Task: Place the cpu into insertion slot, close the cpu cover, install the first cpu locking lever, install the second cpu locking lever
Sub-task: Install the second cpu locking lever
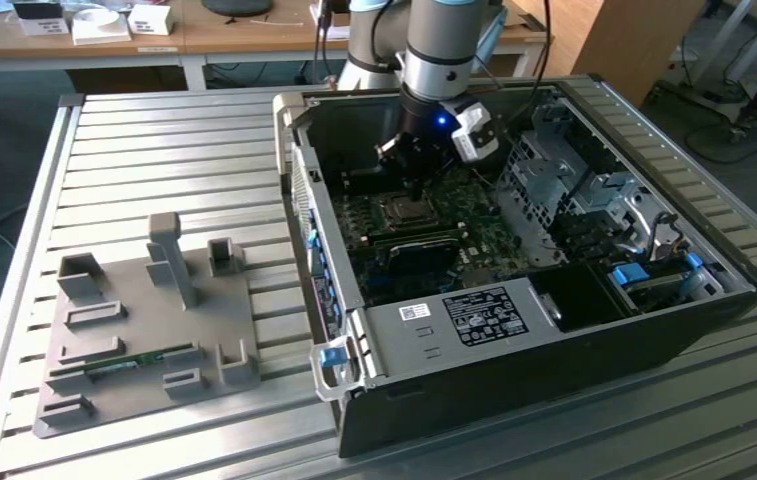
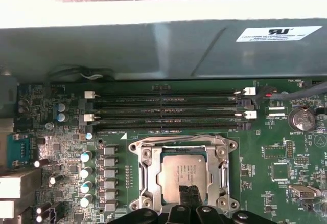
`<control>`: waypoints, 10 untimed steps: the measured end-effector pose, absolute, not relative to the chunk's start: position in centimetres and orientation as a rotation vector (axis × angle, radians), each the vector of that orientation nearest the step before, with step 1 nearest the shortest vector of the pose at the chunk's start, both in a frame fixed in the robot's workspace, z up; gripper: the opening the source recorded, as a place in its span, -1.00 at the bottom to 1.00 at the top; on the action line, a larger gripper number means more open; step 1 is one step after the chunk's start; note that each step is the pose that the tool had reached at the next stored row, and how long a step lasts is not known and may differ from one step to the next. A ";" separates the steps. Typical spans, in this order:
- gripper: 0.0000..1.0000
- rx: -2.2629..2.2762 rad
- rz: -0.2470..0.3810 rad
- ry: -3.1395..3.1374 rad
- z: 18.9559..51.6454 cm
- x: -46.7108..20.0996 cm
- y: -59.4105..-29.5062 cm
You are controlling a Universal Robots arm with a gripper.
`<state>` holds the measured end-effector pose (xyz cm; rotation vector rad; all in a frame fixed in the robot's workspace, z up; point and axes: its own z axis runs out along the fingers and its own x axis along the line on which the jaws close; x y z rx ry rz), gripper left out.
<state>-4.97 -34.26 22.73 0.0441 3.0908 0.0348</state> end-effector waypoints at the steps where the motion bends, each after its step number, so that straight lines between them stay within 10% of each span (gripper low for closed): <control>1: -0.79 0.044 0.035 3.091 22.8 -5.0 -34.3; 10: -0.79 0.044 0.035 3.091 23.3 -5.0 -34.3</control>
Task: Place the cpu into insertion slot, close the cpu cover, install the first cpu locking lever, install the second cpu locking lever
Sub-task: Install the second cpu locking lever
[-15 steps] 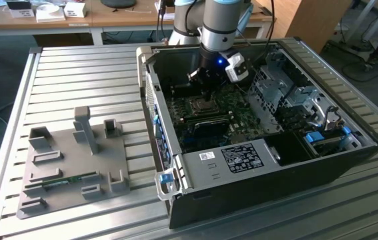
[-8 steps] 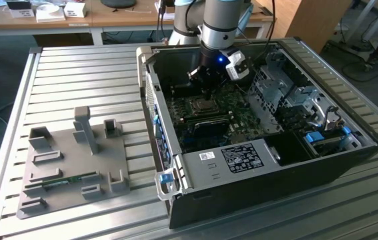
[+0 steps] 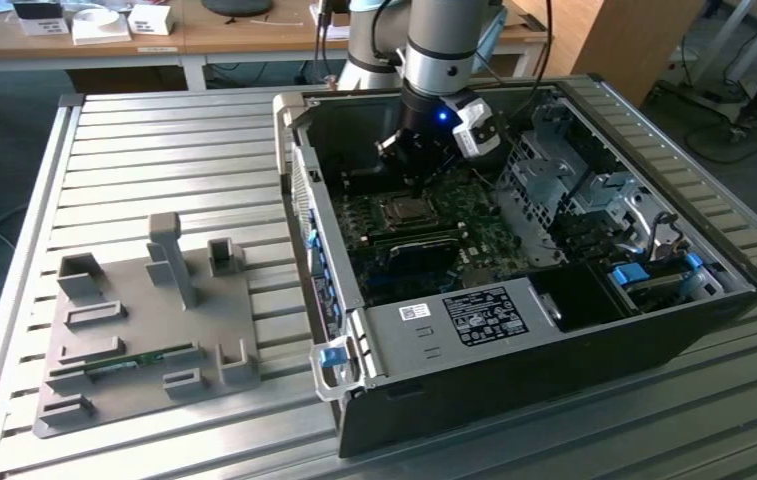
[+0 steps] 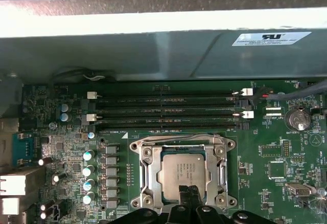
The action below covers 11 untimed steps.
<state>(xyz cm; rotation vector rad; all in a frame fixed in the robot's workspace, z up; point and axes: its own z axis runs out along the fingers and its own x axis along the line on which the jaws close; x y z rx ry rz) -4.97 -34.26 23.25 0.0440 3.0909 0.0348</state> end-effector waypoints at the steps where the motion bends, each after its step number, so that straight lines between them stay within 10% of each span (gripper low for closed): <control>1: -0.79 0.044 0.035 3.091 23.3 -5.0 -34.3; 11: -0.79 0.044 0.035 3.091 23.3 -5.0 -34.3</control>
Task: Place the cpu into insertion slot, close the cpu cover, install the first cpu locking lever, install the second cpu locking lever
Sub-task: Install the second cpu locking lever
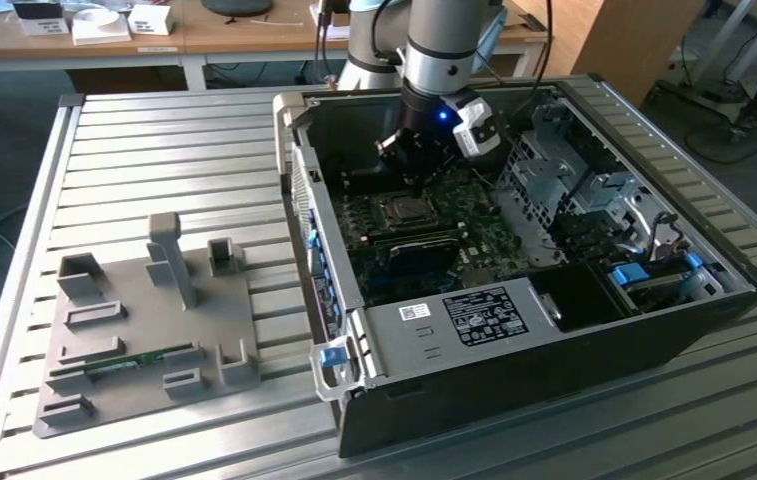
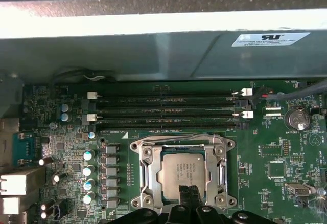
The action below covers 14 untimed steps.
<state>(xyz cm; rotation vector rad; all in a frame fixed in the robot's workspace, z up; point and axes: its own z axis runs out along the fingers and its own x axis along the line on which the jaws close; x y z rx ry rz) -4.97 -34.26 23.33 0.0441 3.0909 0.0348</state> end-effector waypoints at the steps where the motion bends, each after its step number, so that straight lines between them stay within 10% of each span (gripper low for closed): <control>1: -0.79 0.044 0.035 3.091 23.4 -5.0 -34.3; 14: -0.79 0.044 0.035 3.091 23.6 -5.0 -34.3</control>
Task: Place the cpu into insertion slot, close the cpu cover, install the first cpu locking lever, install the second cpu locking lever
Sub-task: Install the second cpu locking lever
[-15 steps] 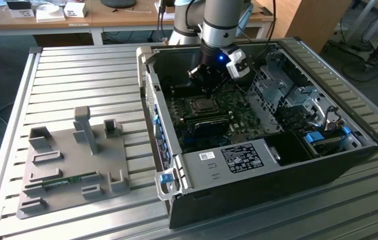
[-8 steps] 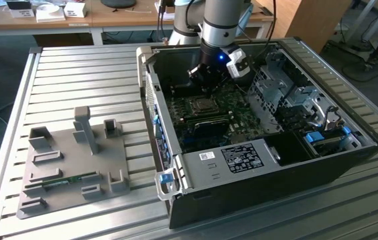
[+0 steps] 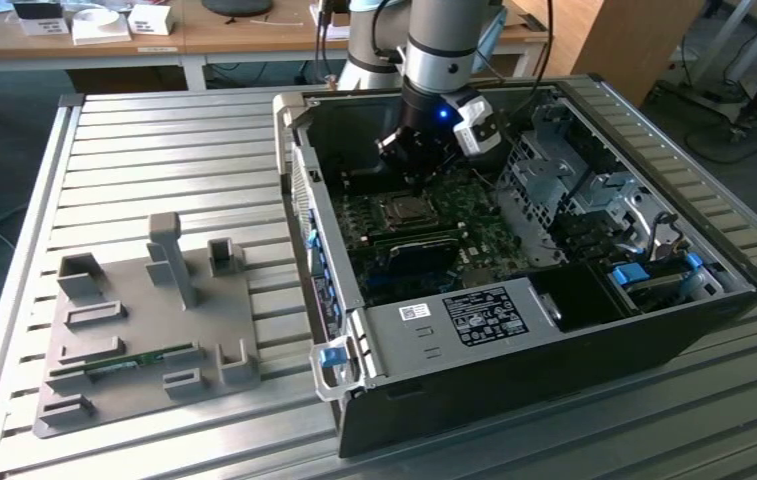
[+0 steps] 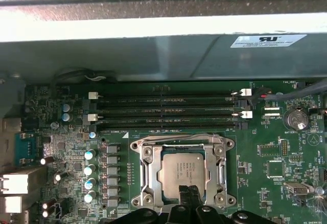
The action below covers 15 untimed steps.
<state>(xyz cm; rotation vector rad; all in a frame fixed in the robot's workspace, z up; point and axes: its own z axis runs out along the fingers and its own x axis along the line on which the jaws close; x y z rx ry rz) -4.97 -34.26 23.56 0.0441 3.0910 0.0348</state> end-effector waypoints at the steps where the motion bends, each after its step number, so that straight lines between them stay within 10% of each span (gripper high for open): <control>1: -0.79 0.044 0.035 3.091 23.6 -5.0 -34.3; 15: -0.79 0.044 0.034 3.091 23.8 -5.0 -34.4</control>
